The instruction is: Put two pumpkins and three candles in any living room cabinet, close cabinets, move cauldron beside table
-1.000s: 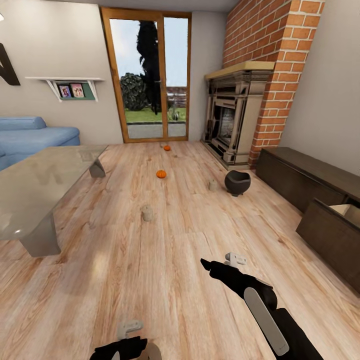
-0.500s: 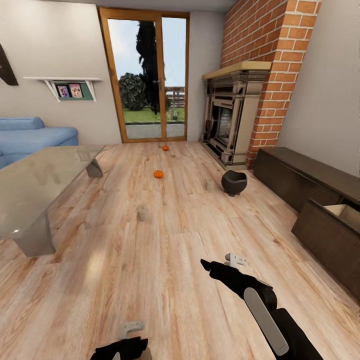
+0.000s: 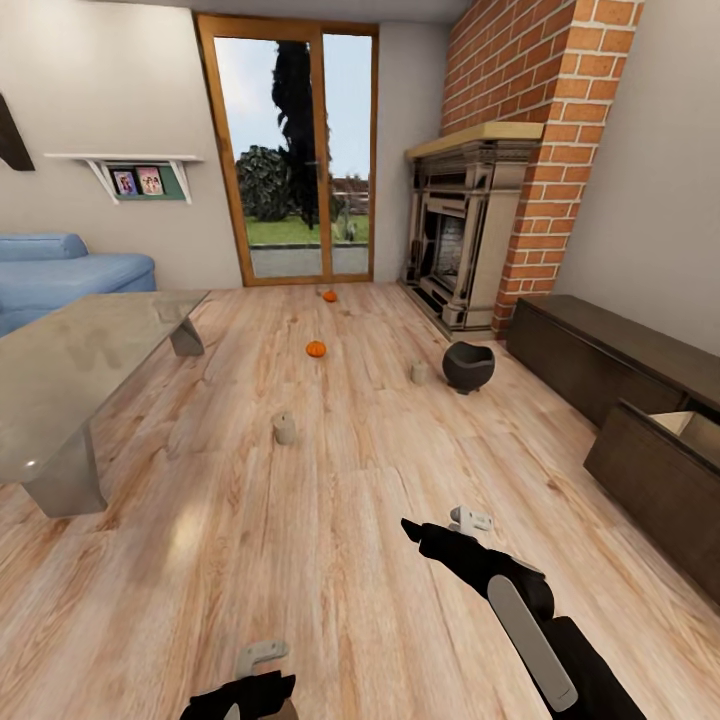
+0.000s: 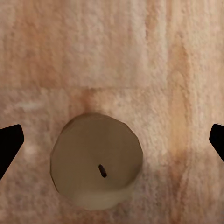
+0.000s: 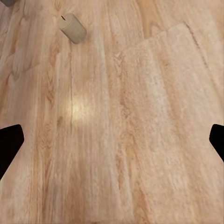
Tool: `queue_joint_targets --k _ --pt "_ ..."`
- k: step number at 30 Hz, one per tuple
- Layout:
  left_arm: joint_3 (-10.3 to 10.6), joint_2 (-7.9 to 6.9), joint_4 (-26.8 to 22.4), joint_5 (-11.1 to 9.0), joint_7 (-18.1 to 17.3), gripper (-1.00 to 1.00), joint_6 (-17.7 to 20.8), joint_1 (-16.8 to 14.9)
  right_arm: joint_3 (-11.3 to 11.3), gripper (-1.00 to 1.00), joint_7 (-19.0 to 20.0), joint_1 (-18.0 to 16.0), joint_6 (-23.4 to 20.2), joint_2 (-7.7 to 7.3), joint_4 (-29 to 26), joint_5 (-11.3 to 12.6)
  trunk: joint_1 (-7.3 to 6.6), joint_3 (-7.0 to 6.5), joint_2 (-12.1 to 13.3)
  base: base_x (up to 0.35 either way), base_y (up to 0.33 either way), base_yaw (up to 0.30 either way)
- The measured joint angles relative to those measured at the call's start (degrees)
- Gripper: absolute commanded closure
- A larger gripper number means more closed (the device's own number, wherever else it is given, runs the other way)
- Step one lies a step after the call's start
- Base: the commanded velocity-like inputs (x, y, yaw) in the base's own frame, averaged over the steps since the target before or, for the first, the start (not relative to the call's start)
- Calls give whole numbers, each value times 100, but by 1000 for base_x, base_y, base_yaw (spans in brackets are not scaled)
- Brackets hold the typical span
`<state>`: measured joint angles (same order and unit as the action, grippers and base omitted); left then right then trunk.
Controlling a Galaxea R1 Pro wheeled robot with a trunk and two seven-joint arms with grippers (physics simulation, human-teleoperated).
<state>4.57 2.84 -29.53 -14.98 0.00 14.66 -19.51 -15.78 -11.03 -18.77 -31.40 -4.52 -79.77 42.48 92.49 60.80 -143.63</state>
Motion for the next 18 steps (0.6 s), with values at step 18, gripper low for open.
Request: queue_joint_targets --k 18 --pt "3 9 1 10 63 -100 -407 0 -626 -100 768 0 -37 -1 -637 60 33 288 -18 0 0 0"
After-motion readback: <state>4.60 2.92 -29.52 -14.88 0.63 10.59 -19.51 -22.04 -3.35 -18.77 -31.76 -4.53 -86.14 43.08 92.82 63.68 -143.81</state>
